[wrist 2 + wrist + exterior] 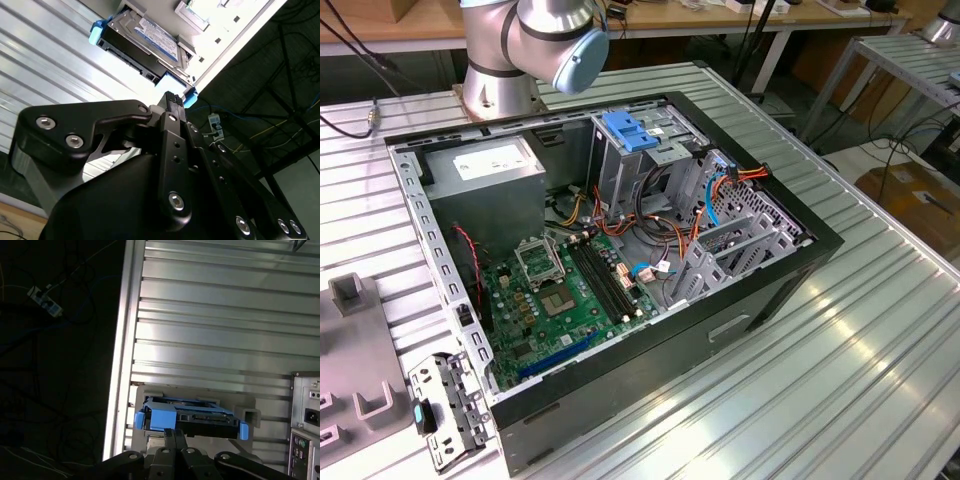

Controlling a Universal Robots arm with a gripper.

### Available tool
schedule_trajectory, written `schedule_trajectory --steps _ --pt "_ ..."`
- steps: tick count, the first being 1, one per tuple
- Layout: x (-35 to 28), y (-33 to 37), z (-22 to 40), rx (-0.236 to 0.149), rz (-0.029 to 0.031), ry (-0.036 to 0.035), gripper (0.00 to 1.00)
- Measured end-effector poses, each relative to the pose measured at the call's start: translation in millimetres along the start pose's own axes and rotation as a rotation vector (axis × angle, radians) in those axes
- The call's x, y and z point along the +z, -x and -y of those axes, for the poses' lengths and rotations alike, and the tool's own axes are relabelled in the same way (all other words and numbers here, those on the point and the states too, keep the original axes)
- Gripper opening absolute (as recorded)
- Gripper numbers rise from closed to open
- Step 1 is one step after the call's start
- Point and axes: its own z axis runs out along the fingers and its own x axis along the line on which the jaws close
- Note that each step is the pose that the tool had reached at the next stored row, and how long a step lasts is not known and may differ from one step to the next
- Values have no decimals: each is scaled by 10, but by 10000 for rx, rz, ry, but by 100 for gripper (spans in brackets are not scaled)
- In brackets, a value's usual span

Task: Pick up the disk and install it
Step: 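Pick up the disk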

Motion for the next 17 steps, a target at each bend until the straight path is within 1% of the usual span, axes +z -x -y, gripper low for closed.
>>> schedule_trajectory --steps 10,17 --pt "0 0 0 -26 -1 0 11" --pt "0 0 0 -386 -17 1 11"
